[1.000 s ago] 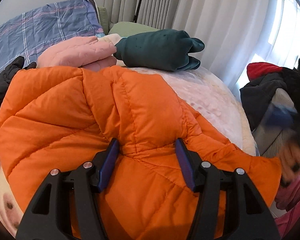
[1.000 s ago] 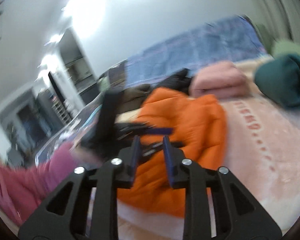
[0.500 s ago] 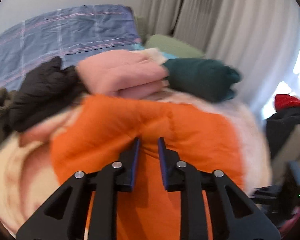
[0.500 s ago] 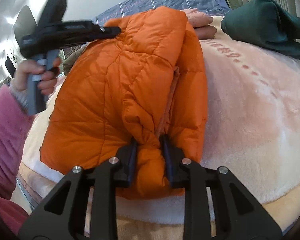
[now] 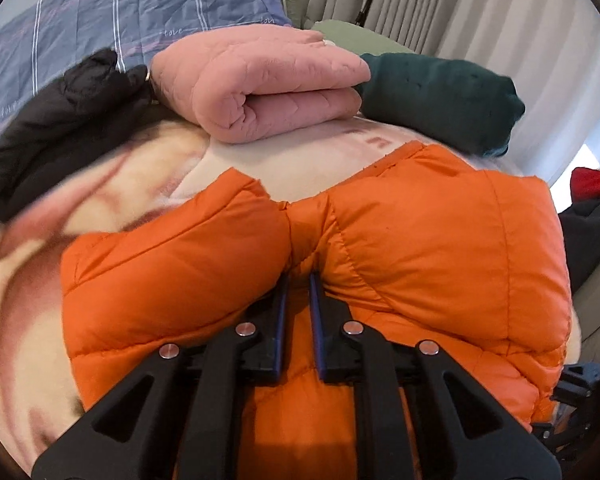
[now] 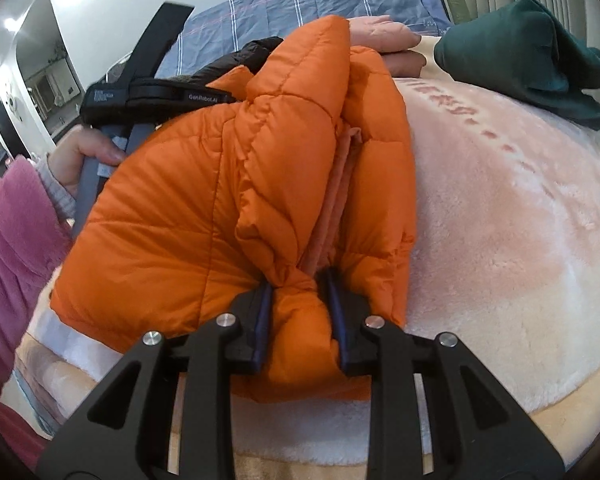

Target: Fold large clothes

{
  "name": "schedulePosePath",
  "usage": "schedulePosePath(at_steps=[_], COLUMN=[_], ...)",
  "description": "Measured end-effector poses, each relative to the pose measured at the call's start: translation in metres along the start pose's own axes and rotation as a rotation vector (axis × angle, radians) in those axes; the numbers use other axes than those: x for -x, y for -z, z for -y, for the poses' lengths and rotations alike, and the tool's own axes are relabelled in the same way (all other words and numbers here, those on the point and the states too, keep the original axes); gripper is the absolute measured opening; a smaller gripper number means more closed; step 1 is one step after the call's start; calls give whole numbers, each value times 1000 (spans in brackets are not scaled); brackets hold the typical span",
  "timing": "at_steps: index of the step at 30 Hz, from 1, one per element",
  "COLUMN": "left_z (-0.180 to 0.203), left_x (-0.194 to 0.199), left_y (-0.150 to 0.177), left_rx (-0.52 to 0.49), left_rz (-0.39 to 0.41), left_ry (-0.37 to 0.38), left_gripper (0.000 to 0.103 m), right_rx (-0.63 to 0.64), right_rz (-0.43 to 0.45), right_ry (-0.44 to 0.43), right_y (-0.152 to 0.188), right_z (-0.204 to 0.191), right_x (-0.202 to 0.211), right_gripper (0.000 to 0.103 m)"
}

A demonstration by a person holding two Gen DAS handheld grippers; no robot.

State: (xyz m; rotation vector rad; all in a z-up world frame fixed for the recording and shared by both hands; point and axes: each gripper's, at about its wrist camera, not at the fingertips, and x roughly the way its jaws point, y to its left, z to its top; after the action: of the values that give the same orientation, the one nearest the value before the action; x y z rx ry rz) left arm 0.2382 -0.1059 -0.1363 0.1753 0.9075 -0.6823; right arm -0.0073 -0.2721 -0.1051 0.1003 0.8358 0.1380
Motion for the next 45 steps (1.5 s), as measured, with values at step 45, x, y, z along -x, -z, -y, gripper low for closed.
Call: schedulePosePath(at_steps=[45], left_z=[-49], left_x=[-2], left_y=[-3], left_rx=[-8], left_rz=[-12], left_ry=[-208], left_gripper=[19], right_rx=[30], right_rz=[-6], right_ry=[10], right_y=[-11], right_z=[7], right_x=[-16], right_gripper=[30])
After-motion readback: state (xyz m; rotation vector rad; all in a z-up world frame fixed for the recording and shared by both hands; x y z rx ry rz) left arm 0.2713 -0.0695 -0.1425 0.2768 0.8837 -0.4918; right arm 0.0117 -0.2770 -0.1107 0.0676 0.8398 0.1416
